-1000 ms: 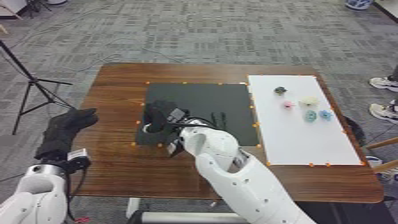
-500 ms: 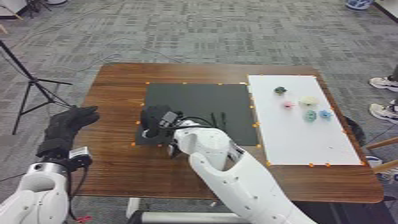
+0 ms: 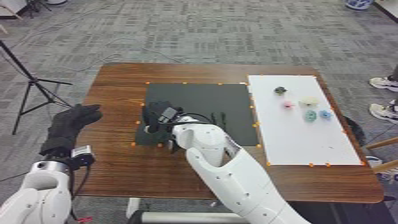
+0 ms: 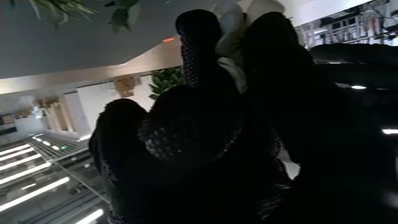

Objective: Arrange flowers

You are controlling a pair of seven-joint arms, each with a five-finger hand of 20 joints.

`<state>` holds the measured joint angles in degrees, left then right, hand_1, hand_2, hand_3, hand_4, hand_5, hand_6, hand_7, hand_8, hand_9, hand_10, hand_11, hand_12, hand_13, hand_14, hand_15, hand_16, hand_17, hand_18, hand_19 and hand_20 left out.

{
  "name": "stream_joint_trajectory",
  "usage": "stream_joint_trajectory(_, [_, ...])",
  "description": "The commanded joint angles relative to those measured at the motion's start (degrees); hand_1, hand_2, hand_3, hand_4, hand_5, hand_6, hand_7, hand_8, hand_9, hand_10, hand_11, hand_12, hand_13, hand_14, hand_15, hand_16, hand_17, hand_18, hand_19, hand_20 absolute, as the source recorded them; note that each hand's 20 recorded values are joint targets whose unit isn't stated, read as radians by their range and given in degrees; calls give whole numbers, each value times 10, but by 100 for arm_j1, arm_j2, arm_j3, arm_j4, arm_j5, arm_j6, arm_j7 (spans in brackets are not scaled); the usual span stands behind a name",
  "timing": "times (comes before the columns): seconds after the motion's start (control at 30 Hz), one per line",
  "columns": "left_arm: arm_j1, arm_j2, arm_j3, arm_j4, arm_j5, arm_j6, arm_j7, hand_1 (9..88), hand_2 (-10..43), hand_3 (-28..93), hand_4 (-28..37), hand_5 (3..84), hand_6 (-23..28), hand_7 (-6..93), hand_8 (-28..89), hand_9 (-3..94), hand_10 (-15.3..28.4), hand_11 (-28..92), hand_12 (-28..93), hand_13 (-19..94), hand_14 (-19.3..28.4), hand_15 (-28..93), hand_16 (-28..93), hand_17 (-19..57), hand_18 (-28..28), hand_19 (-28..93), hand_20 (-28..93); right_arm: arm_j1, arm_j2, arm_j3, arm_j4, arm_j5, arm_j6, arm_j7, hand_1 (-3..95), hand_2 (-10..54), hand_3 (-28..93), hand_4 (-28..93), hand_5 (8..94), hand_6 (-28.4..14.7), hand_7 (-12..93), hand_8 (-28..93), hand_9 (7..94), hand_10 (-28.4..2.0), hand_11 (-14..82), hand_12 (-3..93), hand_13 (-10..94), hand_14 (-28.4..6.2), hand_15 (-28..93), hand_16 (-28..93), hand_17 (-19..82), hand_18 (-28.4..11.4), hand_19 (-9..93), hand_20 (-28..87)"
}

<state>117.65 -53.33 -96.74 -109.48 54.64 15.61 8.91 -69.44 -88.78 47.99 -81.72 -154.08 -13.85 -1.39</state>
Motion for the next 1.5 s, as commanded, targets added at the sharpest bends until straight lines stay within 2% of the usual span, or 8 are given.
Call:
stream_joint_trajectory(0.03, [-28,-12,23,22,45,-116,39,246,165,687,-281,571,28,166,-79,571,149,216,116,441,177,224,-27,91,107,62,179,15,-78,-57,-75,36,-49,80,547,-95,629,-180,782,31,190,5,842,-90,58,174,937,-17,556,346,650,-142,932,584])
stream_joint_trajectory(0.43, [-37,-10,10,33,73,-187,-4,251,115,694,-270,566,28,167,-79,566,148,218,117,437,177,222,-25,89,109,59,177,24,0,-119,-146,143,-67,257,515,-95,631,-169,708,-2,178,11,757,-113,107,119,936,-13,547,353,648,-135,932,578])
stream_joint_trajectory(0.57, [-23,-18,6,27,87,-205,-22,253,103,695,-263,564,28,168,-79,565,148,218,118,435,178,221,-24,89,108,57,177,11,4,-121,-161,109,-60,280,485,-95,671,-178,668,-10,170,-14,725,-116,106,112,935,-10,549,348,650,-132,932,573])
stream_joint_trajectory(0.7, [1,-24,-14,22,88,-213,0,257,97,693,-255,563,28,169,-79,564,148,217,117,436,178,221,-24,88,109,57,177,31,14,-84,-164,72,-135,226,462,-95,703,-176,631,-16,167,-105,683,-117,101,109,933,-8,550,340,651,-129,932,567])
stream_joint_trajectory(0.87, [-7,-27,-16,19,85,-193,26,263,88,691,-245,563,28,169,-79,563,147,218,118,436,178,220,-23,88,109,56,178,82,42,-63,-174,-21,-295,162,449,-95,708,-176,595,-26,164,-111,639,-117,92,105,931,-5,548,336,649,-124,932,556])
stream_joint_trajectory(1.13, [16,-46,-43,-4,73,-158,47,270,81,687,-236,562,28,169,-79,562,147,219,117,436,177,218,-24,88,109,55,177,100,75,-3,-197,-155,-644,32,420,-95,710,-180,589,-26,165,-109,583,-124,76,99,918,-3,553,329,639,-122,932,537])
stream_joint_trajectory(1.43, [1,-52,-31,-13,78,-153,38,270,79,686,-232,562,27,170,-79,563,146,218,117,436,178,219,-23,88,109,55,177,210,156,-41,-233,-41,-495,38,397,-95,708,-179,610,-29,160,-107,569,-126,71,96,912,-7,556,324,631,-128,932,531])
stream_joint_trajectory(1.5, [22,-54,-42,-22,74,-158,43,270,79,686,-231,561,27,171,-79,563,147,218,116,436,178,219,-23,88,109,55,178,229,175,-56,-235,4,-359,57,389,-95,708,-178,587,-30,154,-105,561,-128,70,97,910,-7,556,324,629,-128,932,528])
